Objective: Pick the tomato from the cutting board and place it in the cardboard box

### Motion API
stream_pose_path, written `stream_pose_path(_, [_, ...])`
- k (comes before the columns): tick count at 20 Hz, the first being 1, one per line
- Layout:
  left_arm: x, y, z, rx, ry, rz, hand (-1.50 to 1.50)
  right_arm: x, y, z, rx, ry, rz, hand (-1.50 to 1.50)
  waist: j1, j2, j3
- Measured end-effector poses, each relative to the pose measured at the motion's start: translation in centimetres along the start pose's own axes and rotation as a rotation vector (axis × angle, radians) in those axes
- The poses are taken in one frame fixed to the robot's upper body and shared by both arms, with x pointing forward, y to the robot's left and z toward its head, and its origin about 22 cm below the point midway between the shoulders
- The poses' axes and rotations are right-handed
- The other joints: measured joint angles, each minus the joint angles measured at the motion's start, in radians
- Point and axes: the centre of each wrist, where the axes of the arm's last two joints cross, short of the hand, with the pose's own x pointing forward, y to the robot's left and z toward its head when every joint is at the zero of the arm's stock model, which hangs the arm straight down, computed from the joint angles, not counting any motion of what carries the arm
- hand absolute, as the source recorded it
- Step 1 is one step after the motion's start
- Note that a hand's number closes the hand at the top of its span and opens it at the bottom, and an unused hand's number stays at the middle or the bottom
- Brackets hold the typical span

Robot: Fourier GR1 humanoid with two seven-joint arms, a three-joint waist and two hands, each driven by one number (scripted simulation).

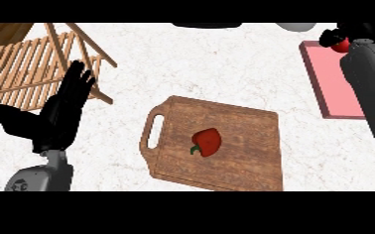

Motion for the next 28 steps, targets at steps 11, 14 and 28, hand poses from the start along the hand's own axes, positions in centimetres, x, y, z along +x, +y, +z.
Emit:
stream_pose_path(11, [-0.4, -0.2, 0.2, -0.006, -0.008, 0.0, 0.0, -6.0, 2.2, -2.2, 0.135, 0.037, -0.06, -1.5, 0.008, 0.004, 0.003])
stream_pose_path(14, [-0.1, -0.2, 0.1, -0.004, -0.004, -0.001, 0.0, -5.9, 1.5, -2.3, -0.005, -0.021, -0.165, -1.5, 0.006, 0.003, 0.003])
stream_pose_path(28, [-0.2, 0.5, 0.6, 0.025, 0.01, 0.0, 0.0, -7.1, -1.8, -3.3, -0.208, 0.042, -0.926, -1.5, -0.02, -0.008, 0.002])
